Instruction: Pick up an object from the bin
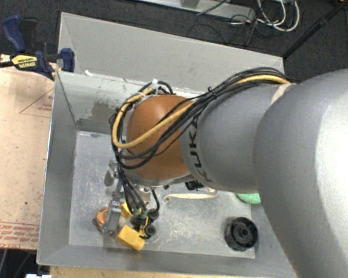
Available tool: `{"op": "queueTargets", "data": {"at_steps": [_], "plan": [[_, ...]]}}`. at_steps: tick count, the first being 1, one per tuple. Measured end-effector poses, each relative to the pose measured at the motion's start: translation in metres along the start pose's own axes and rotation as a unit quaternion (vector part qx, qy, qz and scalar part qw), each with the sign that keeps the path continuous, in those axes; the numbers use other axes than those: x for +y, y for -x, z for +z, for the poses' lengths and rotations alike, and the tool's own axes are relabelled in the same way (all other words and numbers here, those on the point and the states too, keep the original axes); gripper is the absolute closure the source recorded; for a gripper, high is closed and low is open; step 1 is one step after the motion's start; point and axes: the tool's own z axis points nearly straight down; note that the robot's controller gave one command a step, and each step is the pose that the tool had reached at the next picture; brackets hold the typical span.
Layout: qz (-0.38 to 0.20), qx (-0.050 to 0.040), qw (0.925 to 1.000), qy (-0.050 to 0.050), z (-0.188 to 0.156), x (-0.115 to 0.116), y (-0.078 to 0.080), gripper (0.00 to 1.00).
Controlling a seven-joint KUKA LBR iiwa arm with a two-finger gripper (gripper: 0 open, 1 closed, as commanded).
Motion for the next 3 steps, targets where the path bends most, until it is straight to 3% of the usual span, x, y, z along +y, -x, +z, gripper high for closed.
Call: {"op": "queueTargets", "data": {"at_steps": [1, 2, 3], "plan": [[0.021, 0.0054, 0.9998, -0.003, 0.038, -0.028, 0.006, 0.00], [-0.028, 0.0040, 0.9996, -0.002, 0.020, -0.040, -0.037, 1.00], [-0.028, 0.0040, 0.9996, -0.002, 0.020, -0.040, -0.037, 1.00]]}}
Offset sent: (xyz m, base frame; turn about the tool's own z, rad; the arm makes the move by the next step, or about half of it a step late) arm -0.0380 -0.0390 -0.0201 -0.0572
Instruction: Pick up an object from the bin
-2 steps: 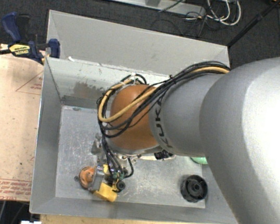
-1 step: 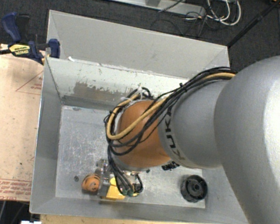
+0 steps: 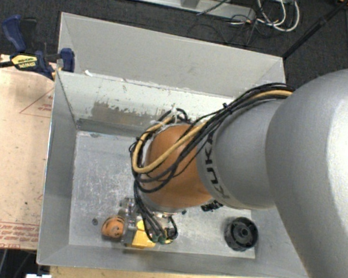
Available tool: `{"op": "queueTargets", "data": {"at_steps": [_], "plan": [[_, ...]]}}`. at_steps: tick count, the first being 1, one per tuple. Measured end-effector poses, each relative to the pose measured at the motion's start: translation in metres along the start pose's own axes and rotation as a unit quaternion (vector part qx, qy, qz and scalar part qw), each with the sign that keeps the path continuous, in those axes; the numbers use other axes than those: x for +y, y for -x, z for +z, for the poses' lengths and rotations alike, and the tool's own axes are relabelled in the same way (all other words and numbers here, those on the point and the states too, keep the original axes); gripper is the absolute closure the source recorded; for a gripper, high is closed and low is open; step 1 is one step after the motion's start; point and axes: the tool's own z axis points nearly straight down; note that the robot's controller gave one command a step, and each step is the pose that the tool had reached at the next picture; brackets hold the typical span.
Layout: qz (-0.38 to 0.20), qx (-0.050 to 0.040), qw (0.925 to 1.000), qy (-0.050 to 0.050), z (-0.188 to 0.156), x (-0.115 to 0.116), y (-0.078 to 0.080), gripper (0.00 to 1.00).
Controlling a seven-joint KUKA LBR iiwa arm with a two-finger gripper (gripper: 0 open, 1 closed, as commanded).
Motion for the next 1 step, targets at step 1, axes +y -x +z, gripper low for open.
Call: {"op": "queueTargets", "data": {"at_steps": [1], "plan": [[-0.001, 0.0039, 1.0000, -0.001, -0.0416, -0.0016, 0.0021, 1.00]]}}
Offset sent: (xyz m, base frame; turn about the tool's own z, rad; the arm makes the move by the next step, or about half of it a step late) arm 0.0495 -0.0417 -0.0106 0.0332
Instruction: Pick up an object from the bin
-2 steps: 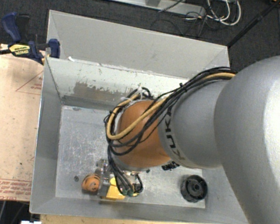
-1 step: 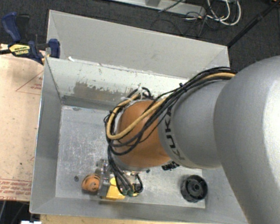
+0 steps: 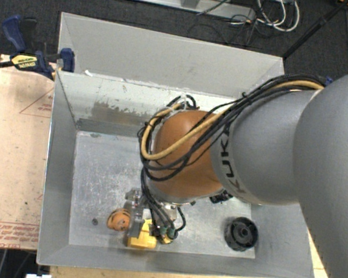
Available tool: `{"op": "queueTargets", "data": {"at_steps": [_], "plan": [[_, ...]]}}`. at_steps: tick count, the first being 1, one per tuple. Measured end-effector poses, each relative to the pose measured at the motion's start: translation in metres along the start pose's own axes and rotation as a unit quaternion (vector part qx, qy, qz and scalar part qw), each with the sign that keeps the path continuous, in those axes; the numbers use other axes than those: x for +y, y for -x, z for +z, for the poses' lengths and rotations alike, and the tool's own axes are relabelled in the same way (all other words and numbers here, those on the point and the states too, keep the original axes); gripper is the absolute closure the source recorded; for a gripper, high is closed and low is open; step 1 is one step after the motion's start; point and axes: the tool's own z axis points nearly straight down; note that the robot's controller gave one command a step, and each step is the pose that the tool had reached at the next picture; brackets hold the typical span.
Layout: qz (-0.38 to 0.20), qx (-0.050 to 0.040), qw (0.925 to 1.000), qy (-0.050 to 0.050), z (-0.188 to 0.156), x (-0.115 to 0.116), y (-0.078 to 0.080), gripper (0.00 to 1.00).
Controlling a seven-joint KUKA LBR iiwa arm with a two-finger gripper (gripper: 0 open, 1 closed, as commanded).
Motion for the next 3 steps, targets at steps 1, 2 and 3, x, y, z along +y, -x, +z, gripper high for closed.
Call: {"op": "queueTargets", "data": {"at_steps": [1, 2, 3], "plan": [[0.007, -0.0107, 0.9999, 0.003, -0.012, -0.016, 0.024, 1.00], [0.010, 0.0014, 1.0000, 0.000, -0.033, -0.013, 0.016, 1.00], [0.012, -0.0034, 0.9999, 0.001, -0.105, -0.015, 0.026, 1.00]]}}
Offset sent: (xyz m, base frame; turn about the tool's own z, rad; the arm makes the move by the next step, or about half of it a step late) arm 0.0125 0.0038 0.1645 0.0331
